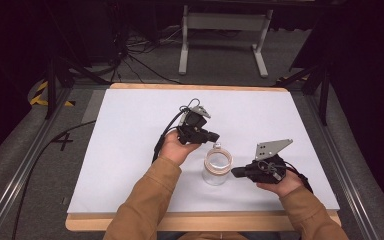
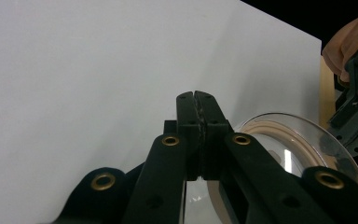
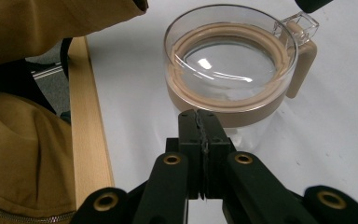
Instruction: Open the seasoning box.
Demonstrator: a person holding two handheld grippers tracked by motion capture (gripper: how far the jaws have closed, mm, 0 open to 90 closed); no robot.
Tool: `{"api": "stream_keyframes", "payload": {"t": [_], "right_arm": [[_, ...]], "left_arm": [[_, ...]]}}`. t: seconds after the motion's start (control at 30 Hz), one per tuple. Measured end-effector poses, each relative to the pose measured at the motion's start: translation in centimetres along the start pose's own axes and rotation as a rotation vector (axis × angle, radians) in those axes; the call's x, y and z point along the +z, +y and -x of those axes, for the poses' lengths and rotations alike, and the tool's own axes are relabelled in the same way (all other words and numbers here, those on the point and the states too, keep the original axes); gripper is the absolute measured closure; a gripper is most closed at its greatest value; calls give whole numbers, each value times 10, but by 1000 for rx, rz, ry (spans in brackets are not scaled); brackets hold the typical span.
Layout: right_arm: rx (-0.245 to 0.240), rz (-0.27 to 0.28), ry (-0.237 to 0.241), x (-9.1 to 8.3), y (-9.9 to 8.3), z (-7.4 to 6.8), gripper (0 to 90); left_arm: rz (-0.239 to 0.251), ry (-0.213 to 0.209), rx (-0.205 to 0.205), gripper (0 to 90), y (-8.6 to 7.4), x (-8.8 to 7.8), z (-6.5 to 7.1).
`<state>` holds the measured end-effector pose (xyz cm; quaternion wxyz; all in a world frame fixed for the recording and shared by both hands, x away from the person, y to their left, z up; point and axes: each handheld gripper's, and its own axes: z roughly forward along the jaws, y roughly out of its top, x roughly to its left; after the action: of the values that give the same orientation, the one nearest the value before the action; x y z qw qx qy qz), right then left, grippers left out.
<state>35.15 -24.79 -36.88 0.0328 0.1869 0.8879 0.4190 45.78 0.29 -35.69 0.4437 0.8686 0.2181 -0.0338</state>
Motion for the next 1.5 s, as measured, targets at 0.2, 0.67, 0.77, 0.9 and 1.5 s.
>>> {"api": "stream_keyframes", "payload": {"t": [0.2,0.67,0.77,0.9,1.5], "right_arm": [[-3,-1,-1,0,0,0,892],[1,-3,3,2,-1,0,893],[1,-1,4,3,0,0,892],[-1,28,-17,1,2,-2,892],[-3,191,-125,-4,21,-1,893]], "left_arm": [[3,-19,6,895,0,-1,0],[-33,3,35,897,3,2,3],[-63,11,46,897,3,2,3],[-25,-20,22,897,1,2,1],[0,37,-8,859,-8,-14,-2]]}}
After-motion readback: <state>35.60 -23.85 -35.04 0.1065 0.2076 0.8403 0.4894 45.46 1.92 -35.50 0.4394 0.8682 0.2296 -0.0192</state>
